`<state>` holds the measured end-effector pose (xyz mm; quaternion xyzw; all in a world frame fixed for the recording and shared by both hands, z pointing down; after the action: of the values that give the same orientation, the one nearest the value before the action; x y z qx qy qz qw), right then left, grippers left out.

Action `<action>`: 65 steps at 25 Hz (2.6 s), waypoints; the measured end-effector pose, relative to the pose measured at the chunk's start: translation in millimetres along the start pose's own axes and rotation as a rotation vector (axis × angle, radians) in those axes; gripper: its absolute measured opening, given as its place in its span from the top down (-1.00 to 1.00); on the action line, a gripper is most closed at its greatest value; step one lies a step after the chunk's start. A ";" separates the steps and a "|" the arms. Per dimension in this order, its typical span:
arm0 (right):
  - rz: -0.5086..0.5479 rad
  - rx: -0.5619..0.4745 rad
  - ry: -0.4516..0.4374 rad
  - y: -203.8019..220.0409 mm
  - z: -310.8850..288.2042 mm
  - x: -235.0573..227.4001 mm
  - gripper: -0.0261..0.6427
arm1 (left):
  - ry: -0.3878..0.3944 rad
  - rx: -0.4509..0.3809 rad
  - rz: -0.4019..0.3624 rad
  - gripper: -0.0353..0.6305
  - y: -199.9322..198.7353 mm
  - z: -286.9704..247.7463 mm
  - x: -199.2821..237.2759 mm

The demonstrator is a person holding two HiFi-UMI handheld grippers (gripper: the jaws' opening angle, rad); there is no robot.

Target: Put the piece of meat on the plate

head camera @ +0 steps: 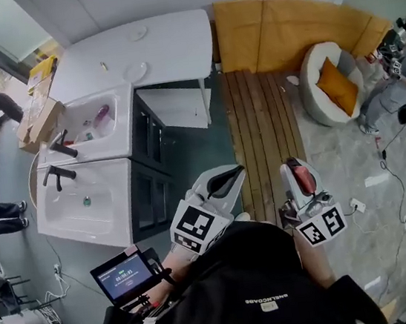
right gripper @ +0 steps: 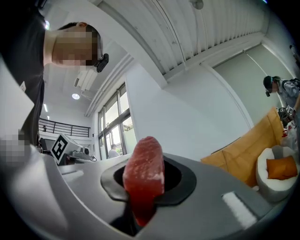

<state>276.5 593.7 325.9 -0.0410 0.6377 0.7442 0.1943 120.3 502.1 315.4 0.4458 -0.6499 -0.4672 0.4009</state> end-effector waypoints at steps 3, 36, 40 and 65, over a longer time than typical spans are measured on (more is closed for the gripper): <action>-0.024 0.006 -0.024 8.2 -8.2 -2.9 0.72 | -0.041 0.003 0.001 0.83 3.8 6.2 6.1; -0.054 0.084 -0.017 41.1 -177.1 -50.4 0.72 | -0.095 0.031 0.077 0.83 -3.2 -35.9 186.9; -0.067 0.106 -0.020 49.6 -207.8 -56.7 0.72 | -0.092 0.036 0.084 0.83 -6.6 -44.0 217.2; -0.082 0.186 -0.010 100.3 -386.7 -50.6 0.72 | -0.146 0.077 0.161 0.83 4.8 -18.8 403.8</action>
<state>216.6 197.4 364.2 -0.0452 0.7011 0.6733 0.2304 23.3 113.0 366.8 0.3721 -0.7286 -0.4391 0.3713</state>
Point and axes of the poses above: the fingertips, and each gripper's own axes: z backward along the fingers, x to its left, y out of its underside, the point moved 6 cm from there along z, backward along the fingers, and after that the axes turned 3 degrees about -y, right-handed, at the moved point
